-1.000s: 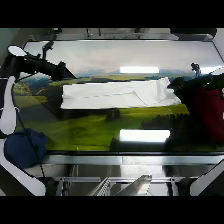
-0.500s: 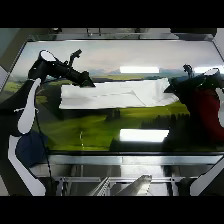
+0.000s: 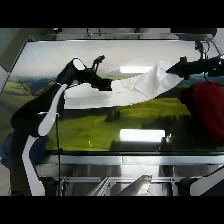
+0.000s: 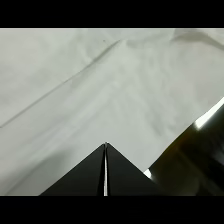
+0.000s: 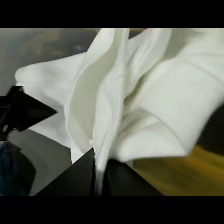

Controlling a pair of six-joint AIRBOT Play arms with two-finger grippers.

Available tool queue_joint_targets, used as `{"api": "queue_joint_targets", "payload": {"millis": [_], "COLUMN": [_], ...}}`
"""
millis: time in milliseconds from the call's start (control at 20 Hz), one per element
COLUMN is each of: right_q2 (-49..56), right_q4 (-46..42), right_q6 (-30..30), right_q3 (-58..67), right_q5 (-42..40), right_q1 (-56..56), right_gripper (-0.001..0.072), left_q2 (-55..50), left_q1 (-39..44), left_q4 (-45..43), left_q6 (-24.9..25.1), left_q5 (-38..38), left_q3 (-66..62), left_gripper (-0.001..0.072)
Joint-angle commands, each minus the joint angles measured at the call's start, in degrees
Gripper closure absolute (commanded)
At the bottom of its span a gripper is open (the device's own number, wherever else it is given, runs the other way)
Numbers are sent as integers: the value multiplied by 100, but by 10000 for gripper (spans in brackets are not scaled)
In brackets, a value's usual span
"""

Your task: Fold the shirts.

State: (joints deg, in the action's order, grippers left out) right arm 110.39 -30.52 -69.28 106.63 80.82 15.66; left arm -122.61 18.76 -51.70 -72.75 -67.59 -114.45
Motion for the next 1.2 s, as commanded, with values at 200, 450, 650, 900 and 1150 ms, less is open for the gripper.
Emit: {"api": "queue_joint_targets", "payload": {"millis": [200, 450, 650, 900, 1150], "right_q2": [-881, -1078, -876, -337, 315], "right_q4": [337, 1106, 1064, 1113, 1956], "right_q6": [-516, -645, -728, -726, 90], "right_q3": [24, 22, 22, 22, 22], "right_q5": [348, -109, -501, -1405, -3869], "right_q1": [-627, -1475, -2140, -3001, -4369], "right_gripper": [696, 695, 696, 695, 694], "left_q2": [-562, -522, 192, 1961, 3136], "left_q1": [925, 973, 398, -1410, -3182], "left_q4": [-221, -212, -232, -229, 153], "left_q6": [-343, -382, -378, -385, -575], "left_q5": [726, 511, -905, -2363, -2282], "left_q3": [-376, -273, -273, -271, -103], "left_gripper": [700, 699, 700, 701, 700]}}
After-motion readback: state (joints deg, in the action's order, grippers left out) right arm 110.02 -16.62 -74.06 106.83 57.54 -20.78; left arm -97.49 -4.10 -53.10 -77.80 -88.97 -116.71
